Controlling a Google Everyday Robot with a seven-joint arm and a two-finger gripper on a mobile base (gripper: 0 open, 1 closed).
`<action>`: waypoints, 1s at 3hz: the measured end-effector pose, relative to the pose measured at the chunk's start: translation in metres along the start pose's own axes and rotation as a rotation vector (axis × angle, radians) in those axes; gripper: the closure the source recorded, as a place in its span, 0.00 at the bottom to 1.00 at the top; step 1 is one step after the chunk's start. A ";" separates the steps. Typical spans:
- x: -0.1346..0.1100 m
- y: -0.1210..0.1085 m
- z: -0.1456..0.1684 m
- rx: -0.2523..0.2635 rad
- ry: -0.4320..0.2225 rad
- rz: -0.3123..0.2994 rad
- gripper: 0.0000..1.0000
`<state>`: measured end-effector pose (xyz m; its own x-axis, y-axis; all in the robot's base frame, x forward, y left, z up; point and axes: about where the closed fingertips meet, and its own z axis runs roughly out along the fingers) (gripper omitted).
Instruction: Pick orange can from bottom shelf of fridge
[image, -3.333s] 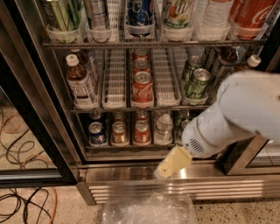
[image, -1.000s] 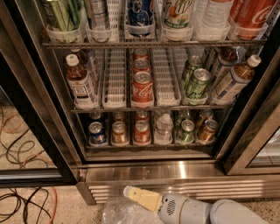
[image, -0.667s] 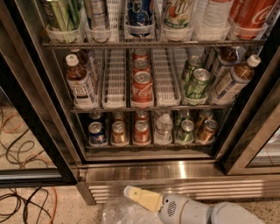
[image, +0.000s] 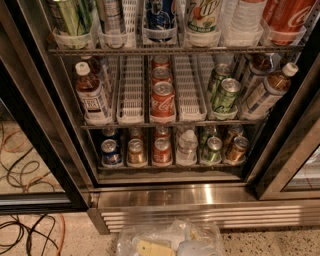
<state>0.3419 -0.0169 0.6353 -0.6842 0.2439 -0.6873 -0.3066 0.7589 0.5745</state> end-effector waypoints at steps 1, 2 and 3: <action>-0.004 0.003 0.000 0.058 -0.101 -0.240 0.00; -0.018 -0.007 -0.002 0.112 -0.157 -0.265 0.00; -0.019 -0.010 0.001 0.130 -0.168 -0.271 0.00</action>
Offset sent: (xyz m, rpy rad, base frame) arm 0.0011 0.0021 0.0036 -0.1492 -0.1840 0.0116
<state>0.3588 -0.0286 0.6419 -0.4672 0.1107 -0.8772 -0.3683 0.8776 0.3068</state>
